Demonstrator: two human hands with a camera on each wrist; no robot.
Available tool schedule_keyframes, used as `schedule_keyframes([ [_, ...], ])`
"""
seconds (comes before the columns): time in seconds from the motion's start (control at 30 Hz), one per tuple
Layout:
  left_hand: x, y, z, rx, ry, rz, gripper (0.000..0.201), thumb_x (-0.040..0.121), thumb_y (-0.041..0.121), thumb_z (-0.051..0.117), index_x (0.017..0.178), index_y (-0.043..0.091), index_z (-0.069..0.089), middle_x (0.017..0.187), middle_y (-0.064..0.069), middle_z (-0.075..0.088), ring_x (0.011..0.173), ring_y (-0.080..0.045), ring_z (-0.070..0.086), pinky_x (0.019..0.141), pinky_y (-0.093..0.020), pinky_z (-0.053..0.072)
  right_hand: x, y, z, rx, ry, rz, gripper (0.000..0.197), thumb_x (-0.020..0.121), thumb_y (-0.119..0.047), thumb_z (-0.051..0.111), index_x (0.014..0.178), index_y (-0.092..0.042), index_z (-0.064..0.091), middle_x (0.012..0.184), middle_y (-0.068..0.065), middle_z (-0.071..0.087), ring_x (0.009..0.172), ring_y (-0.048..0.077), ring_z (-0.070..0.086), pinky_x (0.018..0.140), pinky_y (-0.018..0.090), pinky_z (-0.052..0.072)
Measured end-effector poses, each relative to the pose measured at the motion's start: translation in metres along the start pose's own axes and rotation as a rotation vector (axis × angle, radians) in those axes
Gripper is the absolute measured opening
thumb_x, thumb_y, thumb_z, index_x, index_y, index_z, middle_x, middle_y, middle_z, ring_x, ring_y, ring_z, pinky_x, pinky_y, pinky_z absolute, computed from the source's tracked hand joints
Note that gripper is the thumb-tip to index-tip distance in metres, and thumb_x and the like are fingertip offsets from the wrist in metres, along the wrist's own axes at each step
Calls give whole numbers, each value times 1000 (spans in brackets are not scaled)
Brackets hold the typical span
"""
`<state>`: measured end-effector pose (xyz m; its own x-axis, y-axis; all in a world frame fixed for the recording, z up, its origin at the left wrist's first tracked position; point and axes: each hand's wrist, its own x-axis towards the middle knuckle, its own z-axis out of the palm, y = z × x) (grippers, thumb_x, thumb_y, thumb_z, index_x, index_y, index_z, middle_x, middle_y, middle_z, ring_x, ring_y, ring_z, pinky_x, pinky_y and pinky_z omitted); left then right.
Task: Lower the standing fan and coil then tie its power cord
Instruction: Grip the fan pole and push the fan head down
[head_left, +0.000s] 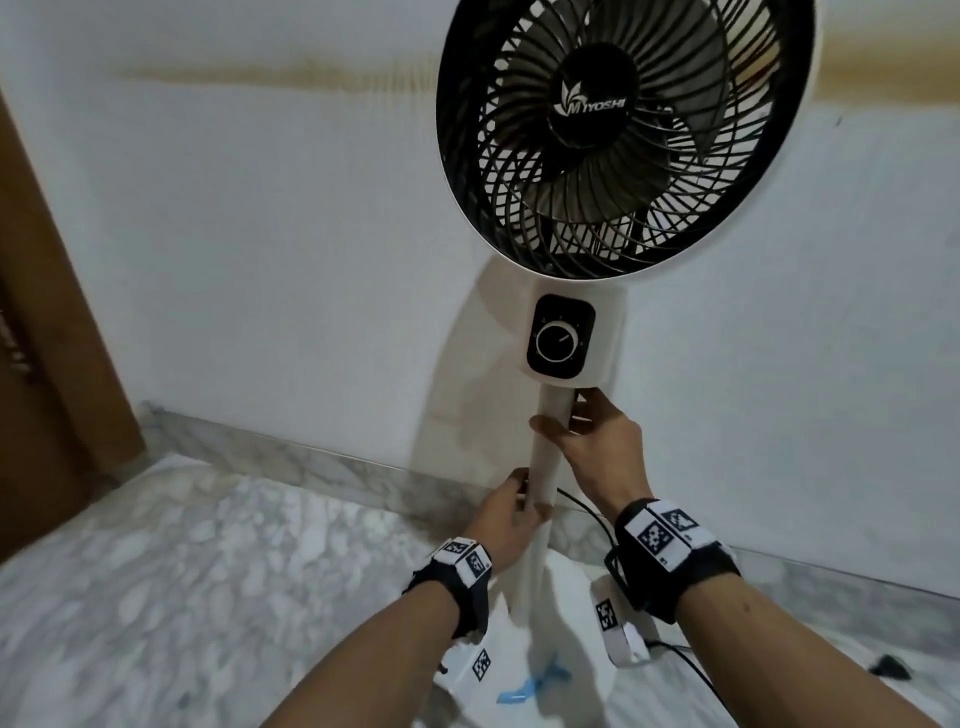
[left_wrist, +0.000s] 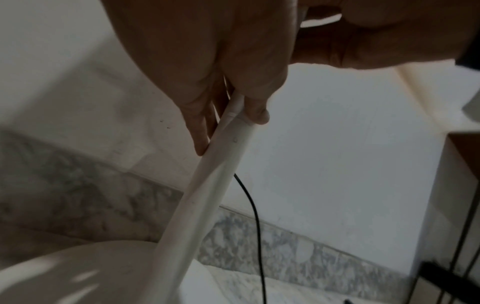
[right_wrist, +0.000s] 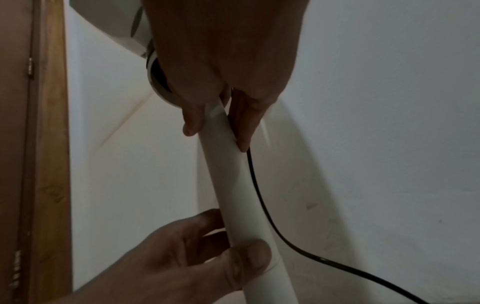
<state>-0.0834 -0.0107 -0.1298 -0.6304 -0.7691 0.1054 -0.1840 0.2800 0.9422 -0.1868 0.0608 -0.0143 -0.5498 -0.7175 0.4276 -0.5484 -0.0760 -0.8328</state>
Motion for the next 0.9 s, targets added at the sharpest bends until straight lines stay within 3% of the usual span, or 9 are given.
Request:
schedule_keyframes([
  [0.1,2,-1,-2,-31,-15,10,32,91,21,60,122,26,52,106,1,65,100,-21,66,88,-28,55,0,1,2,-32,6,-13,37,77,-33,81,108,-18,67,89,-4,74,80,10,71,60,9,49],
  [0.17,1,1,-4,-39,-44,10,35,89,18,61,122,25,52,102,1,64,101,-27,66,93,-37,55,0,0,3,-58,23,-12,33,78,-33,80,104,-16,68,87,-3,74,80,14,70,66,15,52],
  [0.23,-1,4,-7,-75,-51,2,40,83,18,61,121,23,53,97,2,62,99,-31,65,97,-49,53,0,-3,4,-85,27,-18,28,80,-31,79,98,-14,68,83,-4,72,77,15,68,61,8,46],
  [0.3,0,2,-8,-92,-57,-4,40,78,19,60,117,24,54,96,1,61,98,-34,64,98,-53,51,-2,-7,5,-112,20,-20,24,80,-30,78,94,-13,67,80,-4,71,74,15,66,57,5,43],
  [0.4,-1,5,-15,-87,-59,6,35,78,22,62,112,30,53,100,-3,64,102,-36,66,96,-52,52,-2,-16,9,-106,24,-12,23,80,-28,78,91,-10,68,80,-1,71,73,13,66,55,7,44],
  [0.53,3,8,-30,-115,-41,-9,31,72,25,64,99,39,58,97,0,66,100,-37,67,96,-53,53,2,-34,19,-65,10,-14,16,80,-23,79,88,-16,67,78,-3,71,68,1,63,53,4,42],
  [0.6,6,10,-41,-123,-25,-16,31,73,21,64,98,38,60,94,1,66,97,-38,67,95,-54,53,6,-43,27,-62,15,-19,18,80,-24,79,91,-13,69,82,0,73,69,4,64,54,4,42],
  [0.73,6,12,-72,-125,-16,-1,34,82,8,63,110,26,58,87,3,65,81,-23,63,90,-51,56,12,-61,50,-68,3,-34,20,80,-24,80,91,-11,70,84,4,74,69,5,64,52,3,40],
  [0.9,-1,6,-122,-119,-1,-13,42,77,19,66,117,23,57,96,-4,65,87,-29,64,75,-47,55,15,-85,94,-88,-19,-66,26,79,-28,80,95,-9,71,89,5,76,75,19,67,54,3,40],
])
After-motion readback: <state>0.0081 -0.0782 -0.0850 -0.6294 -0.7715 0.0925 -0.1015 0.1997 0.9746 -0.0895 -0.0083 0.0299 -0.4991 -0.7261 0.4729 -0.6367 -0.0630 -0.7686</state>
